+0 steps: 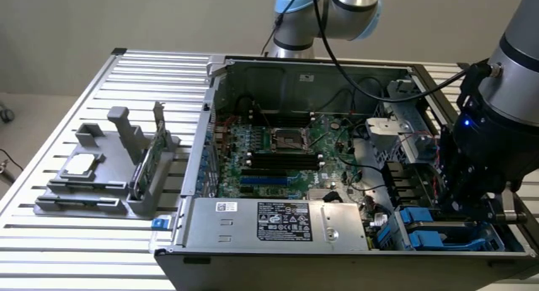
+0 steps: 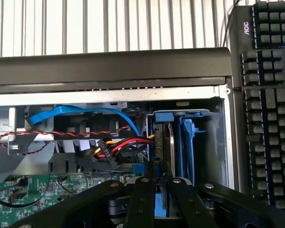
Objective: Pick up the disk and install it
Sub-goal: 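Insert the second disk wire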
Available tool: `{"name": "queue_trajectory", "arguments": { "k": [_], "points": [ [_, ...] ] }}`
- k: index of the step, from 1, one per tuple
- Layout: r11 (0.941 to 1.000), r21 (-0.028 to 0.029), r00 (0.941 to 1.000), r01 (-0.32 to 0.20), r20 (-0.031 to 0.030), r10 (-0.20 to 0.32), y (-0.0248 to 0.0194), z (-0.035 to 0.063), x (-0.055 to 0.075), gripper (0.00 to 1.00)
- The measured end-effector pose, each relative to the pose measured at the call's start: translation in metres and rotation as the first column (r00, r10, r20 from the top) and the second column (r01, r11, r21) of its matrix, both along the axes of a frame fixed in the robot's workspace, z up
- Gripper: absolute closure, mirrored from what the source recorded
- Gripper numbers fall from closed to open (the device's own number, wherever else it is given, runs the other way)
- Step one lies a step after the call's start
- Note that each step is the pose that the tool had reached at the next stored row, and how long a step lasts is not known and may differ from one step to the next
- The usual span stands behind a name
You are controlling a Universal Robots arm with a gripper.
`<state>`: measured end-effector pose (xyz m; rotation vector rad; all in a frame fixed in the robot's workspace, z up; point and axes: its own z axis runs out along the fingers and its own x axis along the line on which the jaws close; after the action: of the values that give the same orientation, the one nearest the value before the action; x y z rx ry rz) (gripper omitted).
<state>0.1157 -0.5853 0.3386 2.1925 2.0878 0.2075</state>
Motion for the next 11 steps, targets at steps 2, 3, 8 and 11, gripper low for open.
{"name": "queue_trajectory", "arguments": {
  "k": [2, 3, 8, 11],
  "points": [
    [1.0, 0.0027, 1.0, 0.0, 0.0, 0.0, -0.0011, -0.0003, 0.0002, 0.83],
    [1.0, 0.0035, 1.0, 0.0, 0.0, 0.0, -0.0017, -0.0003, 0.0003, 0.83],
    [1.0, 0.007, 1.0, 0.0, 0.0, 0.0, -0.0042, -0.0007, 0.0004, 0.83],
    [1.0, 0.0096, 1.0, 0.0, 0.0, 0.0, -0.0054, -0.0009, 0.0004, 0.83]
  ]
}}
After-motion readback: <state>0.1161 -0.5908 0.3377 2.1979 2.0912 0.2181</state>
